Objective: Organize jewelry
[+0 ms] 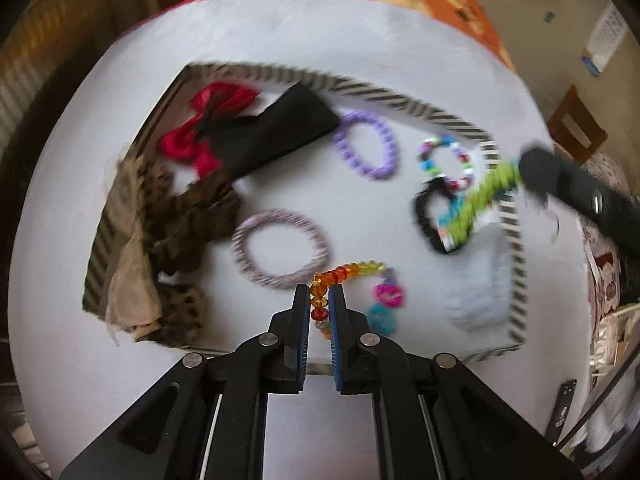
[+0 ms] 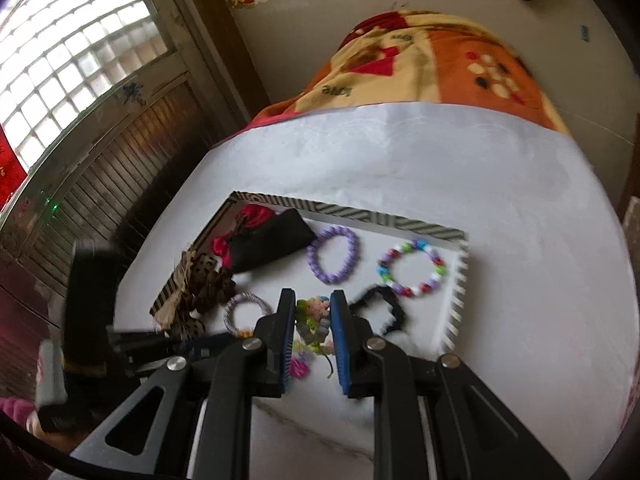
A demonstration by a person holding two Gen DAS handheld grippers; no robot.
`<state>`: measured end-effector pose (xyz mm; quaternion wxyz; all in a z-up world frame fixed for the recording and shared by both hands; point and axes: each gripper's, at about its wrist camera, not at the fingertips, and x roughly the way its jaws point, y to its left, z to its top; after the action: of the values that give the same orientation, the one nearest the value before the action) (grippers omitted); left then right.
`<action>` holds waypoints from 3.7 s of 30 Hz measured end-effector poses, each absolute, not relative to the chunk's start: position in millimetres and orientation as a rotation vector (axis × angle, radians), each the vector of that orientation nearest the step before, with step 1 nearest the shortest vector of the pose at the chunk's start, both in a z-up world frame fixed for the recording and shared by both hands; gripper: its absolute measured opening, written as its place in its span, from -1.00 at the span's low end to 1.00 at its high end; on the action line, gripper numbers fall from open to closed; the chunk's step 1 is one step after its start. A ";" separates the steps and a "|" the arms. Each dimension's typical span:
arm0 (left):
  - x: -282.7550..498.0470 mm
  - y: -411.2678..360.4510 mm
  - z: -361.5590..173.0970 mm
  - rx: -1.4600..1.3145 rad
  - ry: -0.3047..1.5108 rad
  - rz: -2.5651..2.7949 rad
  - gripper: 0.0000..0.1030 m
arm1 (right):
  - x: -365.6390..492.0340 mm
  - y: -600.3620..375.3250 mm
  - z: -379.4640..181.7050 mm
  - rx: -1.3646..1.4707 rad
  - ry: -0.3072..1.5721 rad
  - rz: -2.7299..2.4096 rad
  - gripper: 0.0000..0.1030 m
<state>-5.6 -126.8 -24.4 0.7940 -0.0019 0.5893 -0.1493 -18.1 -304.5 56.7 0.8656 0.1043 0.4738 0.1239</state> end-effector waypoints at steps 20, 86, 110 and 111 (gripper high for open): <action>-3.6 -113.8 -39.8 0.002 1.270 -0.294 -1.00 | 0.6 -285.1 -28.8 0.200 1.161 0.217 -0.25; -111.2 -98.3 76.1 0.086 0.940 -0.176 -0.90 | -158.3 -271.5 86.4 0.162 0.919 0.104 0.40; -99.4 -88.2 65.9 0.087 0.961 -0.173 -0.90 | -143.3 -257.2 75.6 0.163 0.960 0.098 0.43; -98.8 -88.1 65.7 0.087 0.962 -0.175 -0.90 | -142.8 -256.6 75.1 0.164 0.961 0.098 0.43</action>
<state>-98.8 -88.1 65.7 0.8819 0.0419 0.4619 -0.0842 -142.8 -256.6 75.1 0.8824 0.0786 0.4615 0.0472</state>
